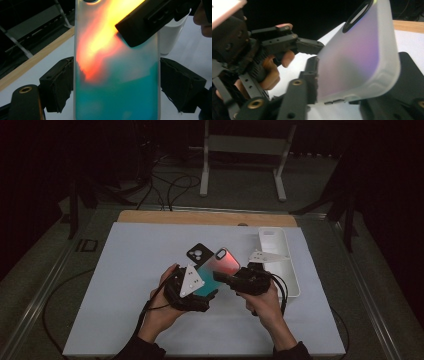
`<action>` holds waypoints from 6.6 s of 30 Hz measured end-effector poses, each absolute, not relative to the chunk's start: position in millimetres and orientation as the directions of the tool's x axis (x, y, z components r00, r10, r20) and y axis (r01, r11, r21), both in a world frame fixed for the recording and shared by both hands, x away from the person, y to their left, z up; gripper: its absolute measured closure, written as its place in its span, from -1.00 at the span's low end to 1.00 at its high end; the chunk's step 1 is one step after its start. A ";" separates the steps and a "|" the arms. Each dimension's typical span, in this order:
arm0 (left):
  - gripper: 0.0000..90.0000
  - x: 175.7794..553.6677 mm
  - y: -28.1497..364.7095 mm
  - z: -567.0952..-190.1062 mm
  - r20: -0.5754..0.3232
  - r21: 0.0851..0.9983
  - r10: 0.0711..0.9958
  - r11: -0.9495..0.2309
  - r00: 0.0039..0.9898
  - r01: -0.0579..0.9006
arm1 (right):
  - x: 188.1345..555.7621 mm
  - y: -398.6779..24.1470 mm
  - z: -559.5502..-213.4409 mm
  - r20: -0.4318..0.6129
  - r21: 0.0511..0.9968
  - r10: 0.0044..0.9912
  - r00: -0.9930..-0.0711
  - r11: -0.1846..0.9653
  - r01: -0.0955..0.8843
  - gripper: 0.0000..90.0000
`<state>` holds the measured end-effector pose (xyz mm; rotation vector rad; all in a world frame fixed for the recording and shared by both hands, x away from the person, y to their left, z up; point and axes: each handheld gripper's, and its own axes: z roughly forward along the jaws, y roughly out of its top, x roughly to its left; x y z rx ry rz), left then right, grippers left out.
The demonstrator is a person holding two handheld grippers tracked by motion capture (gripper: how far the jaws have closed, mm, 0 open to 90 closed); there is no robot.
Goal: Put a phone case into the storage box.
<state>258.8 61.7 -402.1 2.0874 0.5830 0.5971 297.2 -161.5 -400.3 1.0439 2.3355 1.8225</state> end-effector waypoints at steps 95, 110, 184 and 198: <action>0.69 270.2 79.1 -429.2 -0.128 0.856 0.319 -0.442 0.939 0.267 | 281.4 -172.8 -393.5 0.240 0.889 0.372 -0.897 0.286 0.357 0.25; 0.79 272.0 82.0 -429.3 -0.122 0.852 0.376 -0.434 0.919 0.291 | 276.4 -167.1 -391.6 0.170 0.885 0.552 -0.816 0.278 0.373 -0.70; -0.74 268.9 96.2 -428.7 -0.039 0.879 0.620 -0.352 0.784 0.323 | 276.2 -140.3 -388.6 0.245 0.892 0.724 -0.644 0.091 0.442 -0.63; -0.98 265.6 125.5 -428.8 -0.034 0.889 0.689 -0.311 0.724 0.337 | 277.4 -146.3 -389.8 0.238 0.892 0.739 -0.630 0.090 0.442 -0.63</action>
